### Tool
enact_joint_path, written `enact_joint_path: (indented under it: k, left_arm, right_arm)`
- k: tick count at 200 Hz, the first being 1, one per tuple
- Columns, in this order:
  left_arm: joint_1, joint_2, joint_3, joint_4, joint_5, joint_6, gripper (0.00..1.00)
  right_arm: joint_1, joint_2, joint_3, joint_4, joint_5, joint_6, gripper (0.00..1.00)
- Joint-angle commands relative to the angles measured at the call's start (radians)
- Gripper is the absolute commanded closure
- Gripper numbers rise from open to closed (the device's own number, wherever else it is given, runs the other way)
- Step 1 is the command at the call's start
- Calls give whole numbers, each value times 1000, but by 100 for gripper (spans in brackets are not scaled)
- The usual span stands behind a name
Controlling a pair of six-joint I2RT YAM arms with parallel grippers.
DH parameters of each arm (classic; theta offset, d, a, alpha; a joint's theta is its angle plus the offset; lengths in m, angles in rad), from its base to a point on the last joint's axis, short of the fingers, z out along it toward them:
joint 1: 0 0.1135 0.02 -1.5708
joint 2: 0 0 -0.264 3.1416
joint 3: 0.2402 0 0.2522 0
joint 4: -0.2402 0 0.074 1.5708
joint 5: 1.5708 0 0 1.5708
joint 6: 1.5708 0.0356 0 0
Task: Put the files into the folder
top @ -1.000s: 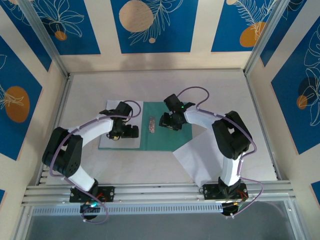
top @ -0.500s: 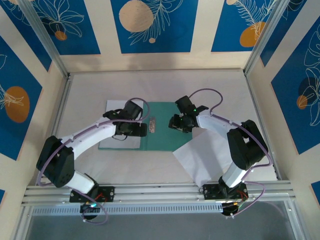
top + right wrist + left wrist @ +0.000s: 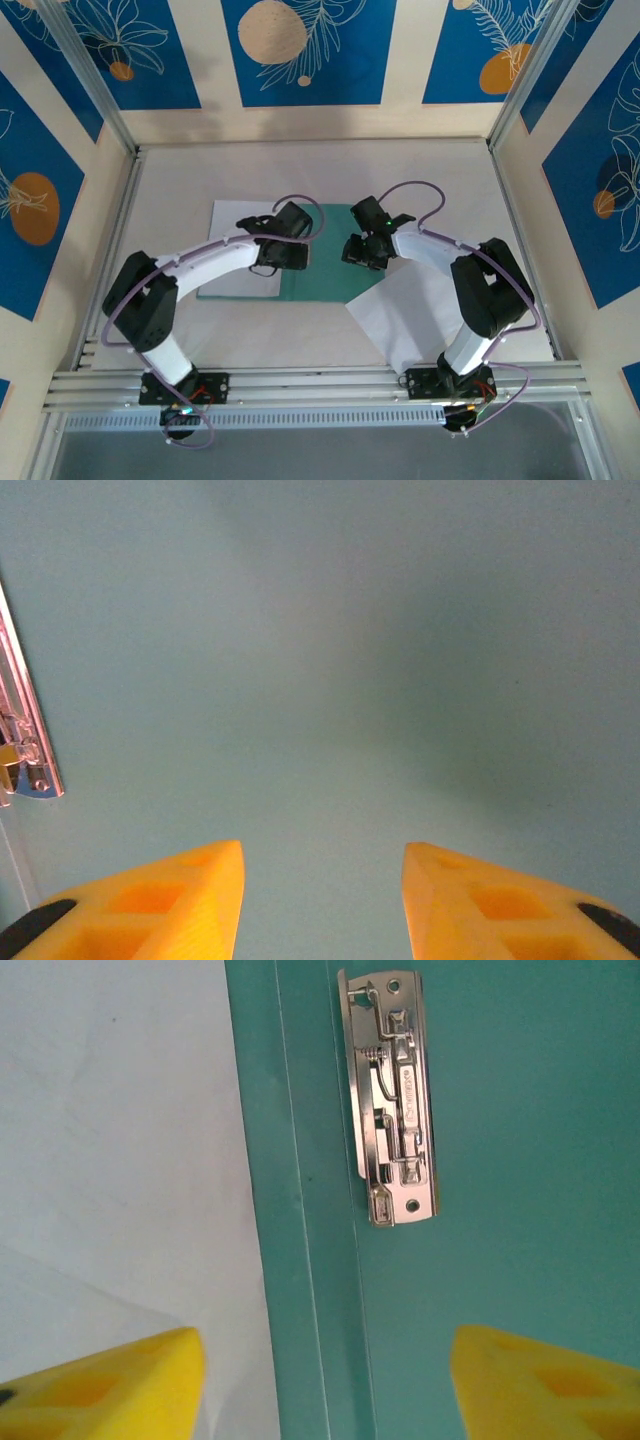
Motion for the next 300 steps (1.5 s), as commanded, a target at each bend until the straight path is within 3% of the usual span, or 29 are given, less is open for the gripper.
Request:
enact_joint_path:
  k: [1, 25, 127, 191, 224, 277, 300]
  left_arm:
    - [-9, 38, 41, 15, 2, -8, 44]
    - [-10, 96, 77, 13, 27, -12, 46]
    - [-17, 212, 123, 21, 63, -47, 77]
    - [-17, 236, 130, 15, 62, -57, 78]
    - [-18, 235, 130, 2, 42, -57, 74]
    - [-16, 246, 136, 1, 30, -62, 78]
    - [-16, 261, 156, -20, 13, -54, 75]
  right_arm:
    - [2, 18, -18, 6, 10, -17, 54]
    - [-9, 32, -31, 38, -11, -16, 54]
    - [-15, 74, -60, 80, -38, -6, 54]
    - [-8, 88, -61, 84, -46, -5, 55]
    - [-5, 90, -61, 82, -51, -6, 55]
    - [-1, 85, -60, 78, -54, 1, 55]
    - [6, 83, -60, 75, -50, 3, 55]
